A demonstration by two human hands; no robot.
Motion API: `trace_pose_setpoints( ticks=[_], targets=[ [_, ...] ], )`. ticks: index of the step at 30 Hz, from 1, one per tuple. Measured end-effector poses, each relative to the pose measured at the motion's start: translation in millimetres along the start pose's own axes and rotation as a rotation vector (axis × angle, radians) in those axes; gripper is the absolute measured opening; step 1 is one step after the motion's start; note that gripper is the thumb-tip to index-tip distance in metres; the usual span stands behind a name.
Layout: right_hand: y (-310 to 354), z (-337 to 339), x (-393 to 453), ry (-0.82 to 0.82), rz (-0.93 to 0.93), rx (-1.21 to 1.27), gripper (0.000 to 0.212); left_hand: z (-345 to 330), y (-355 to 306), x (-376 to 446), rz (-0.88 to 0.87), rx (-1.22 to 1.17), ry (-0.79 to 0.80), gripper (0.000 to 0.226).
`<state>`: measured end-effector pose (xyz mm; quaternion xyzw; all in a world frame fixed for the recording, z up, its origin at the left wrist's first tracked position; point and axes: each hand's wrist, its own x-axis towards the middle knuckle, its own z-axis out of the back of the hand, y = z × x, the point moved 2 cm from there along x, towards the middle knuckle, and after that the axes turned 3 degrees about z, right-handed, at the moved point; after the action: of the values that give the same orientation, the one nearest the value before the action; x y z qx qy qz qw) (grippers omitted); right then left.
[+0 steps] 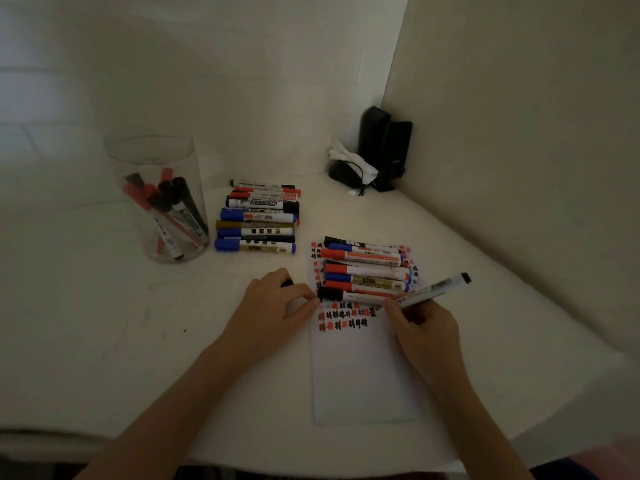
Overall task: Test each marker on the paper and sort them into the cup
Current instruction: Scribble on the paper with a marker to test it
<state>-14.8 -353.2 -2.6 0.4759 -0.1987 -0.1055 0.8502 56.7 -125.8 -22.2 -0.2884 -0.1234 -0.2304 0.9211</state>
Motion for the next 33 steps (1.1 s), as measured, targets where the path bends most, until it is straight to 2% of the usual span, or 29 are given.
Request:
trace_pose_setpoints(
  ticks=[2,13,19,22,27,33],
  targets=[
    [1.1,-2.2,-0.8,0.017,0.003,-0.016,0.013,-0.4,-0.1,0.1,0.008,0.001,0.009,0.04],
    [2.7,-4.4,-2.0,0.024,0.038,-0.025,0.015,1.7,-2.6,-0.7,0.012,-0.013,-0.003,0.051],
    [1.6,-2.9,-0.5,0.019,0.027,-0.029,0.022,3.6,-4.0,-1.5,0.023,-0.021,-0.001,0.038],
    [2.6,-4.1,-2.2,0.036,0.045,-0.028,0.017,3.5,-3.9,-1.2,0.031,0.0,0.009,0.031],
    [3.2,-3.7,-2.2,0.003,0.031,0.021,0.014,3.6,-3.3,-1.5,0.021,-0.026,0.005,0.037],
    [4.0,-3.4,-1.9,0.024,0.038,0.0,0.013,5.1,-4.7,-1.7,0.03,-0.011,-0.002,0.029]
  ],
)
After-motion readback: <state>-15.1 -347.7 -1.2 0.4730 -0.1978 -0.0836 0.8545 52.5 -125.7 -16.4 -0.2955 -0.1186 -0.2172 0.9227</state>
